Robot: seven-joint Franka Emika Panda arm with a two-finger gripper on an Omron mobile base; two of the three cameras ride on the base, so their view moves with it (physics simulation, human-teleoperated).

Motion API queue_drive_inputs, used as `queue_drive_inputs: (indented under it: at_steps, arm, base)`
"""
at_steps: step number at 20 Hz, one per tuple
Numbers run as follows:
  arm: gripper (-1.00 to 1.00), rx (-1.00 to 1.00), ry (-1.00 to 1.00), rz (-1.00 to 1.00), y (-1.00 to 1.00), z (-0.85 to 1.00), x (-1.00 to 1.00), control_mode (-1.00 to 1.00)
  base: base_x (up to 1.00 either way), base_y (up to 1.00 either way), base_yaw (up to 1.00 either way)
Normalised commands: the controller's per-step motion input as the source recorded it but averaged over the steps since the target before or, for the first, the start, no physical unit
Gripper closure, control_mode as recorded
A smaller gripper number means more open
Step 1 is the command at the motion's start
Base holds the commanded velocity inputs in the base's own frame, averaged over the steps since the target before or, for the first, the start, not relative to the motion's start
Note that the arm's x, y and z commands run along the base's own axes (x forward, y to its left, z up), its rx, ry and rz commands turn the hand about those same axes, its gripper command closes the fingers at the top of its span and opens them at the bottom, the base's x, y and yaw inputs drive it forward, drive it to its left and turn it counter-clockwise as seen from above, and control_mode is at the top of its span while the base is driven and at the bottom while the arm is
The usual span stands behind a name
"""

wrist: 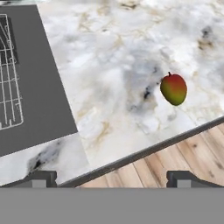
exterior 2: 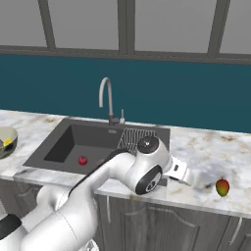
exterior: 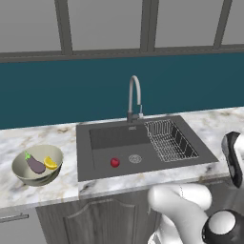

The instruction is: There is a mixed pile of frozen fruits and vegetables on the counter. Locate all the frozen vegetables and place the items in a bowl on the counter. Take all the frozen fruits and defrost them in a running sink.

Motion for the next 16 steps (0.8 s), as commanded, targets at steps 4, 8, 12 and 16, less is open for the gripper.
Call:
queue_drive_inputs:
  at_steps: [4, 8, 12, 16]
  arm:
    - [-1.0, 0.0, 0.02, 0.0, -0.92, 0.05, 0.06, -1.0]
    - [-1.0, 0.0, 0.02, 0.0, -0.74, -0.14, 0.27, -1.0]
    - [-1.0, 0.0, 0.02, 0.0, -0.75, -0.21, 0.25, -1.0]
    - [-1.0, 0.0, 0.01, 0.0, -0.67, -0.33, 0.07, -1.0]
  base:
    - [0.0, 0.0, 0.0]
    - [0.0, 0.0, 0.0]
    - [0.0, 0.0, 0.0]
    - [0.0, 0.0, 0.0]
